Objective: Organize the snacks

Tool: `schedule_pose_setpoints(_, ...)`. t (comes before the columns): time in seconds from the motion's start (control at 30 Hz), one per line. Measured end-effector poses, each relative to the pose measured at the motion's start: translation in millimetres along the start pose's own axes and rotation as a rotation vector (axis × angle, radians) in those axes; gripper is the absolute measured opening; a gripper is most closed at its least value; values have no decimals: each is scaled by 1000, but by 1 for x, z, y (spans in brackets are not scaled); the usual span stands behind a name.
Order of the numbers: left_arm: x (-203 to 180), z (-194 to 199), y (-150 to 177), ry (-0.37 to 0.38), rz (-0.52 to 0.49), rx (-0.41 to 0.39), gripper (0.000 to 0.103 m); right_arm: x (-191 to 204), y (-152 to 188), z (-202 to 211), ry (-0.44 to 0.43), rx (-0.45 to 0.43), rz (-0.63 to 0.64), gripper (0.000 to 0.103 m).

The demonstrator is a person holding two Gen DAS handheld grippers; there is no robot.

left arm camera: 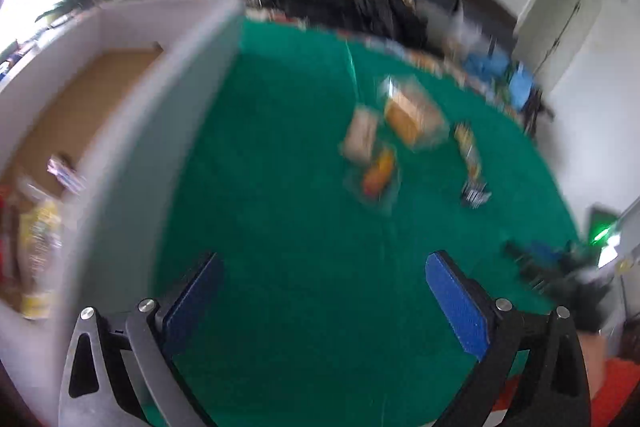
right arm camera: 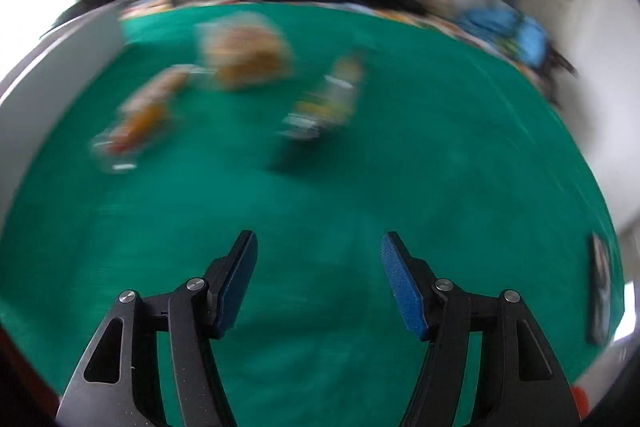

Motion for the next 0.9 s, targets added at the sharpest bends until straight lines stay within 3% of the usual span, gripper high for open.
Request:
schedule_pose_setpoints(0.13, -3, -46, 2, -91, -46, 17, 100, -66, 19, -19, 55, 46, -137, 67)
schedule_pose_setpoints(0.33, 4, -72, -8, -141, -94, -15, 99, -112, 20, -42, 68, 77, -249, 67)
schedule_pose_setpoints(0.5, 12, -80, -13, -167, -103, -34, 100, -126, 15, -55, 53, 70, -298, 70)
schedule_pose_setpoints(0.67, 11, -89, -13, -208, -143, -50, 102, -126, 13, -58, 72, 14, -270, 75)
schedule_pose_setpoints(0.9, 10, -92, -13, -227, -152, -54, 103, -123, 12, -60, 67, 20, -258, 83)
Point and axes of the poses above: each gripper's, at about its wrist camera, not at the fingertips, and z roughly against the way its jaws point, x to its left, y to its underside, the point moved 6 cm from there along -z, roughly the way its jaws point, and after that the axes turned 15 degrees about z, right-handed, at the moved point
